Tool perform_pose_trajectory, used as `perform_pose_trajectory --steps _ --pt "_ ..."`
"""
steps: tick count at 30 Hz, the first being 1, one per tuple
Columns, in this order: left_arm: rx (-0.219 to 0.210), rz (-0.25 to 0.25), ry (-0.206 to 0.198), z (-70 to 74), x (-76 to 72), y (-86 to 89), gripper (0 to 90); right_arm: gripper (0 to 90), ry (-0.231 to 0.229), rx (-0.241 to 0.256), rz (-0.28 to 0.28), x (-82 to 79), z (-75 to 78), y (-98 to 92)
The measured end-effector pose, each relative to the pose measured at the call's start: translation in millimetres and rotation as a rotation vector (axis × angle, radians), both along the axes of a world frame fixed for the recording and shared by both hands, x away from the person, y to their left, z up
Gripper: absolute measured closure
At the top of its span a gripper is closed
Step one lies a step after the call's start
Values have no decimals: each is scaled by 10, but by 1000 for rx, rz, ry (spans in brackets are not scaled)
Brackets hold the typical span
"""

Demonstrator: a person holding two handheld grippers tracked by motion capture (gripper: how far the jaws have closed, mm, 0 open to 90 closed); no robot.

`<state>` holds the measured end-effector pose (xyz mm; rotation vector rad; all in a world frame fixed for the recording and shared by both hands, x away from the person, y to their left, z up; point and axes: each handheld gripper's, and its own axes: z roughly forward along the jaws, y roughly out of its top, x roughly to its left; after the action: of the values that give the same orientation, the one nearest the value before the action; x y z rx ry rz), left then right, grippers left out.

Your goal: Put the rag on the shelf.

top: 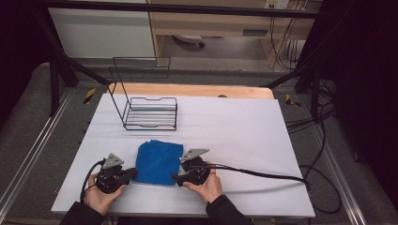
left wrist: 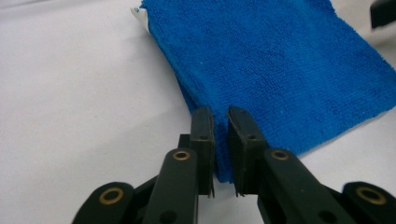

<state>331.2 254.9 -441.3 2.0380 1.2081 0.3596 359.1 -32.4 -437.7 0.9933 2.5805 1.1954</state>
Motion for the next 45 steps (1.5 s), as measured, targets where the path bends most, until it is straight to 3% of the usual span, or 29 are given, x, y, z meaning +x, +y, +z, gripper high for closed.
perform_pose_trajectory --steps 5,10,12,13,15,27,31,32,33,34,36,37,38,39,40,41,42,43,44,45 --pt "-11 -5 -17 12 13 45 765 515 27 9 -18 -43 -96 40" --pt "-14 -12 11 -12 36 66 738 603 43 42 -48 -113 -166 80" --pt "-18 -23 35 -28 40 63 770 665 61 53 -55 -121 -171 86" --pt "-25 -25 44 -32 40 59 821 743 59 58 -71 -138 -182 93" --pt "-25 -26 55 -30 36 49 854 837 108 69 -67 -128 -174 95" --pt "-45 -69 60 11 -33 -47 866 876 147 70 -72 -50 -21 -61" --pt "-35 -56 47 14 -20 -26 797 821 160 42 -67 -43 -78 -81" --pt "-38 -50 39 25 -17 -8 735 753 138 34 -62 -46 -76 -89" --pt "-37 -46 27 35 -11 6 735 753 138 34 -62 -46 -76 -89" --pt "-35 -43 14 51 -2 27 666 688 105 38 -56 -38 -42 -113" --pt "-47 -37 -8 85 21 72 629 644 84 46 -57 -28 -20 -138" --pt "-50 -35 -13 94 33 85 540 581 58 69 -57 11 22 -204" --pt "-55 -36 -21 107 50 100 540 581 58 69 -57 11 22 -204" --pt "-59 -37 -29 123 70 112 473 493 36 87 -59 57 58 -279" --pt "-63 -37 -38 142 89 120 473 493 36 87 -59 57 58 -279" --pt "-60 -40 -47 168 110 126 410 405 13 90 -52 100 98 -350" --pt "-58 -46 -53 192 133 127 410 405 13 90 -52 100 98 -350" --pt "-57 -48 -50 222 168 121 311 338 -13 94 -47 144 141 -419" --pt "-56 -52 -44 239 191 121 311 338 -13 94 -47 144 141 -419" --pt "-59 -59 -33 258 222 118 256 265 -24 88 -42 176 171 -470"
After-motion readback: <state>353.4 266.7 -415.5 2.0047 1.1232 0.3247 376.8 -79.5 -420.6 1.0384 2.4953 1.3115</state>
